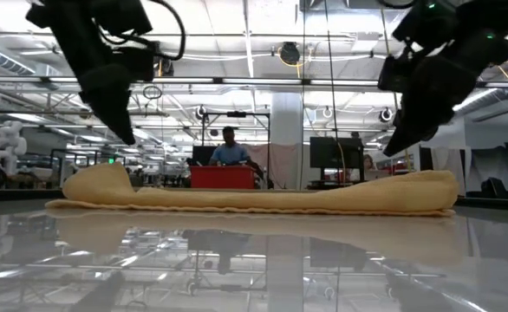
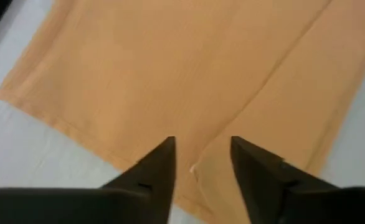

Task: Roll towel
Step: Roll the yellow towel

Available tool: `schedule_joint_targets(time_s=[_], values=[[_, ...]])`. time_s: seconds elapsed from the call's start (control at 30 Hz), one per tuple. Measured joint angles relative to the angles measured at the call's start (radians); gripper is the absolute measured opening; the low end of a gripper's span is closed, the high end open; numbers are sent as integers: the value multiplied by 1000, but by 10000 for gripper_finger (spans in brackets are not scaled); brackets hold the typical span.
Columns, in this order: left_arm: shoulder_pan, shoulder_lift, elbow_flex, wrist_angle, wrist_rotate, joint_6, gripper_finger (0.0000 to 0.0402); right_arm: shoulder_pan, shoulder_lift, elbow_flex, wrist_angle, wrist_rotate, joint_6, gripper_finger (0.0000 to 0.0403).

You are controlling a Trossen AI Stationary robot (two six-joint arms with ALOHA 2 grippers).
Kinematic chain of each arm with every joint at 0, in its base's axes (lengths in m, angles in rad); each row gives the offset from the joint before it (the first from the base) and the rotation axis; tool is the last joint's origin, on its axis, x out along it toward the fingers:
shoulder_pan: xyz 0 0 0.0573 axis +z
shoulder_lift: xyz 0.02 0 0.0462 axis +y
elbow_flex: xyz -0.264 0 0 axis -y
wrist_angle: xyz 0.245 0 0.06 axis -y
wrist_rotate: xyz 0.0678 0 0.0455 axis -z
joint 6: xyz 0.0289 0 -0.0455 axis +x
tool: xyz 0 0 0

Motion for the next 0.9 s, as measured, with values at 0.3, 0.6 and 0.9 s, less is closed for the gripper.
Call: schedule_joint_targets(time_s=[0.3,0.6,0.9], values=[[-77,-35,-171,167,-16,49,265,139,-19,-79,106,104,53,61],[-84,-35,-201,201,-31,16,240,184,-19,-80,120,155,51,61],[-100,-34,-218,275,15,49,38,188,-19,-80,97,141,49,61]])
